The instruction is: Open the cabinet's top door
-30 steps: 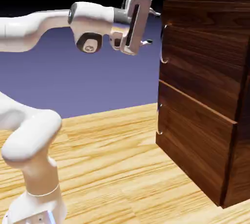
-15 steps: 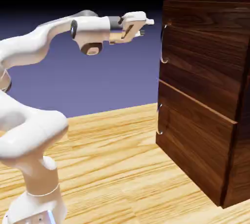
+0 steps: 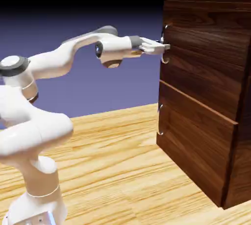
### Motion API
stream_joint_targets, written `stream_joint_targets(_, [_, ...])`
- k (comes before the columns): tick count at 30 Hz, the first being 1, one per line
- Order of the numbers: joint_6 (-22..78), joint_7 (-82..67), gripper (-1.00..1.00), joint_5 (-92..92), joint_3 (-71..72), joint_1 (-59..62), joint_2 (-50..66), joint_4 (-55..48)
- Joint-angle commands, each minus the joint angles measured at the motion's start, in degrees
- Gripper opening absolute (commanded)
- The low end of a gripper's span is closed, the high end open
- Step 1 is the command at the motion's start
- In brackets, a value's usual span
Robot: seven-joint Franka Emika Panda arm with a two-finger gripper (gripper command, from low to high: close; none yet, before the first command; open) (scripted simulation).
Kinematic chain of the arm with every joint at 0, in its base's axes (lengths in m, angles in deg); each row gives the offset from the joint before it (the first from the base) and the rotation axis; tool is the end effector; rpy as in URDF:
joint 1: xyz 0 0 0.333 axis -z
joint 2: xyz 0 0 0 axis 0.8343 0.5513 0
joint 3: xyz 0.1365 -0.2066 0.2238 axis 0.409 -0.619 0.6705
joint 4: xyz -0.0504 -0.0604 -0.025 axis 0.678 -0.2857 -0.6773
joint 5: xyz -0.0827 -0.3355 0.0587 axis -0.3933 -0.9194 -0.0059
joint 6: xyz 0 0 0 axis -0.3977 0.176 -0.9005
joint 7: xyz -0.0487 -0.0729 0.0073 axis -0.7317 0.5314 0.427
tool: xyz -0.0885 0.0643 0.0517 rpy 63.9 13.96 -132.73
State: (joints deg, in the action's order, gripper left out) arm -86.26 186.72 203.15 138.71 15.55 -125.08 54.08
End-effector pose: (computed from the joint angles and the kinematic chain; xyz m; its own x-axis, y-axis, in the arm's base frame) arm 0.4366 0.2333 0.5508 0.0286 0.7062 -0.7075 0.0286 0.7069 0.7067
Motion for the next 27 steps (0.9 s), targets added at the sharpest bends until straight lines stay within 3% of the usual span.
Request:
stream_joint_targets(1, [2.3, 0.0, -1.0, 0.7, -1.1, -1.1, -1.6, 2.0])
stream_joint_targets(7, [16.2, -0.8, -1.0, 4.1, -7.3, -7.6, -10.4, 14.5])
stream_joint_targets(14, [28.6, -9.0, -1.0, 5.0, -15.0, -18.8, -12.0, 29.1])
stream_joint_targets(27, [52.5, -19.0, -1.0, -11.7, -40.6, -31.2, -14.7, 48.8])
